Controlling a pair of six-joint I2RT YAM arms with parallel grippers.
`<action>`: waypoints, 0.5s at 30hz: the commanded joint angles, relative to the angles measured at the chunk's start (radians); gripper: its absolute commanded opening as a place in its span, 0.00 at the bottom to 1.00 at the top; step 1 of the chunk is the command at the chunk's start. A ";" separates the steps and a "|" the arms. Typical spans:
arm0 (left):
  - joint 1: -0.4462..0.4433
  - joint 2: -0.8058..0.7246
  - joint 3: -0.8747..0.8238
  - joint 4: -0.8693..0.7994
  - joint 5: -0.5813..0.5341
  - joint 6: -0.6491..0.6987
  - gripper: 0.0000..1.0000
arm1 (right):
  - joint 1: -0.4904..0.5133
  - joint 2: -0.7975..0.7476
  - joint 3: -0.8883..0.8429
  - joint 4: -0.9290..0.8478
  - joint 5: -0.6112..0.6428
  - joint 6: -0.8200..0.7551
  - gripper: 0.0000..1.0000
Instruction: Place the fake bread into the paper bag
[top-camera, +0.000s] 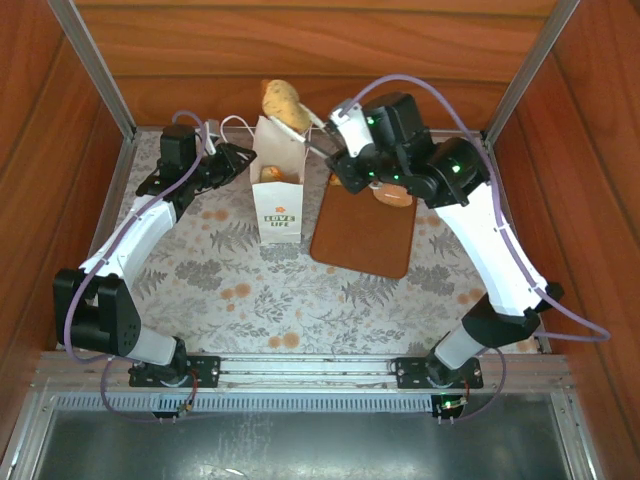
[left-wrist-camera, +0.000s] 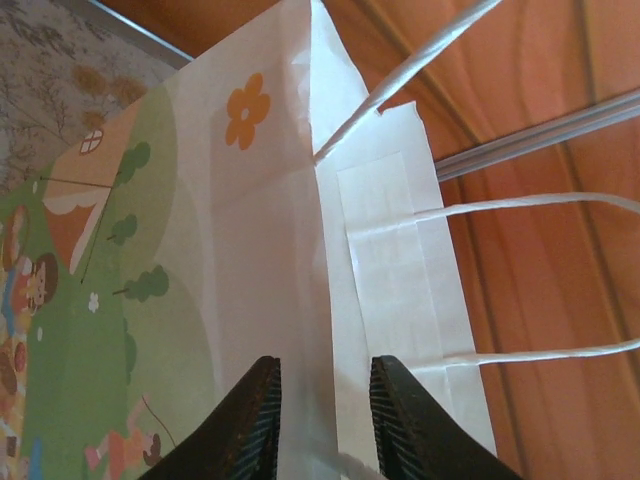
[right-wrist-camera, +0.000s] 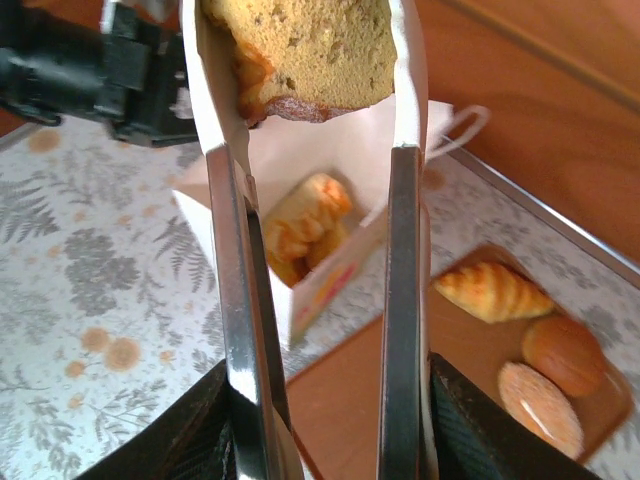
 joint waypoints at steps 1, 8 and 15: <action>-0.004 -0.007 0.008 0.013 -0.036 0.003 0.26 | 0.014 0.036 0.008 0.070 -0.034 0.016 0.46; -0.005 -0.039 -0.019 0.009 -0.085 0.010 0.22 | 0.016 0.097 -0.063 0.063 0.024 0.035 0.47; -0.004 -0.050 -0.028 0.009 -0.101 0.008 0.22 | 0.016 0.119 -0.114 0.020 0.033 0.036 0.47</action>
